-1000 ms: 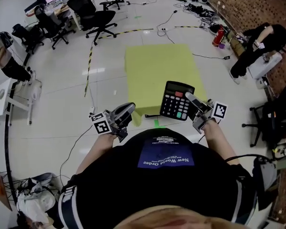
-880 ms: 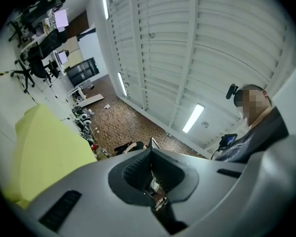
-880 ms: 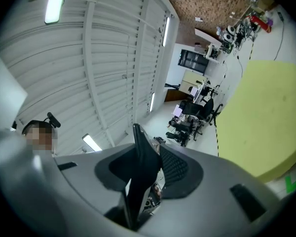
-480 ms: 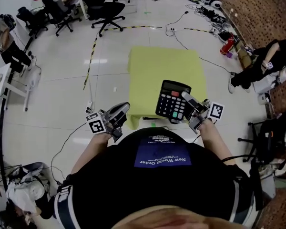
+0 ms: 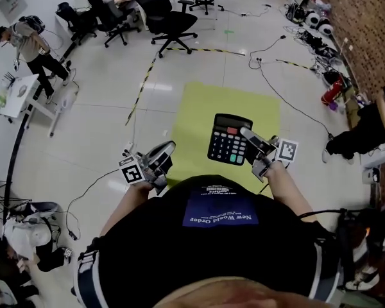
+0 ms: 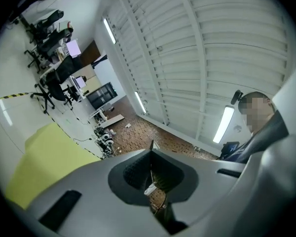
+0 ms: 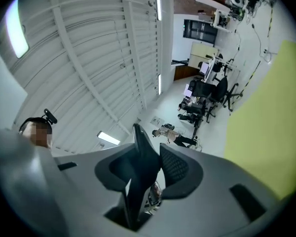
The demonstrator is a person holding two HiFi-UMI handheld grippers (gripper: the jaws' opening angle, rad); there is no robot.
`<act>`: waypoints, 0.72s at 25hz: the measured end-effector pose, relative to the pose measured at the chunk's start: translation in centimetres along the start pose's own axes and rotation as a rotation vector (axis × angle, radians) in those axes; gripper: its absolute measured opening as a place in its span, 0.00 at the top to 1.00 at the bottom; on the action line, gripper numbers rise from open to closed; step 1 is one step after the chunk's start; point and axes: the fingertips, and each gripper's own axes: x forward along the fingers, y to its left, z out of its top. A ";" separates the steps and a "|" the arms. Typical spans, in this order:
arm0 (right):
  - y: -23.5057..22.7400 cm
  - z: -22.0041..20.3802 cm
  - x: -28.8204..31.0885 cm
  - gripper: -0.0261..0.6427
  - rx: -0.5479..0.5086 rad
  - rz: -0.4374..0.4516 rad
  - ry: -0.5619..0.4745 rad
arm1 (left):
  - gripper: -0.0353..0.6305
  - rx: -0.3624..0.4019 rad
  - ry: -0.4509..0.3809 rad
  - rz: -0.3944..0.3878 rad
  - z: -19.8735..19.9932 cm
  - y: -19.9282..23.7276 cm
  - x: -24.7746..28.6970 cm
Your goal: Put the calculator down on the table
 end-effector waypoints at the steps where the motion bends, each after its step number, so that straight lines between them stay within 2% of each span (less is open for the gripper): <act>1: -0.8 0.8 -0.8 0.78 0.013 0.003 0.001 | 0.94 -0.001 0.007 0.007 -0.5 -0.1 1.4; 4: -3.5 5.9 -3.9 0.78 0.059 -0.007 -0.005 | 0.94 0.015 0.068 0.034 -1.5 -0.5 7.9; 6: -5.0 8.0 -4.6 0.78 0.082 -0.014 -0.020 | 0.94 0.027 0.095 0.057 -1.3 -0.2 10.1; 11: -6.3 5.8 -3.2 0.78 0.072 -0.044 -0.065 | 0.94 0.105 0.142 0.068 0.1 1.8 7.8; 14: -7.1 7.4 -2.9 0.78 0.019 -0.075 -0.113 | 0.94 0.148 0.172 0.005 1.4 3.8 9.5; 18: -7.7 9.4 -3.1 0.78 0.002 -0.091 -0.187 | 0.94 0.157 0.206 -0.110 2.4 6.1 13.5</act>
